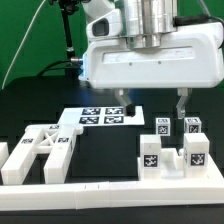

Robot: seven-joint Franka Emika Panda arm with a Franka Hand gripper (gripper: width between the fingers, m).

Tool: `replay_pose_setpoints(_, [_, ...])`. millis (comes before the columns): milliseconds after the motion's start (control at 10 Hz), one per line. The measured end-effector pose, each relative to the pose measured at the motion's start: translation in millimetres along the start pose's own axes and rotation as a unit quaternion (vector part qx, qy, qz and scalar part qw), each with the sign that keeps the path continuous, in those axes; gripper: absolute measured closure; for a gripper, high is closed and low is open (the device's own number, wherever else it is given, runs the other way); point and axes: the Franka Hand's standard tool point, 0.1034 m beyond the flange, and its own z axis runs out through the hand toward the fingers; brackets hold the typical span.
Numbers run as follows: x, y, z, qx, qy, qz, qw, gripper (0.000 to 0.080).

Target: Assemble chair

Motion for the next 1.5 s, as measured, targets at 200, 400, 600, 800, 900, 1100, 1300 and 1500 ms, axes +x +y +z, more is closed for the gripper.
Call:
replay_pose_setpoints(200, [-1.3, 6.1, 5.0, -0.005, 0.012, -0.130, 0.991, 0.0151])
replay_pose_setpoints(400, [-4.2, 24.1, 19.7, -0.013, 0.014, -0.189, 0.982, 0.0151])
replay_pose_setpoints(600, [-6.5, 32.0, 45.3, -0.017, 0.005, -0.194, 0.981, 0.0151])
replay_pose_setpoints(800, [-3.3, 24.0, 60.1, -0.018, 0.003, -0.172, 0.985, 0.0151])
replay_pose_setpoints(900, [-0.5, 23.6, 63.6, -0.018, 0.002, -0.163, 0.986, 0.0151])
replay_pose_setpoints(1100, [3.1, 19.2, 66.9, -0.017, 0.000, -0.141, 0.990, 0.0151])
replay_pose_setpoints(1300, [2.1, 21.2, 69.5, -0.019, 0.001, -0.139, 0.990, 0.0151])
replay_pose_setpoints(1500, [1.6, 21.5, 70.0, -0.019, 0.000, -0.138, 0.990, 0.0425])
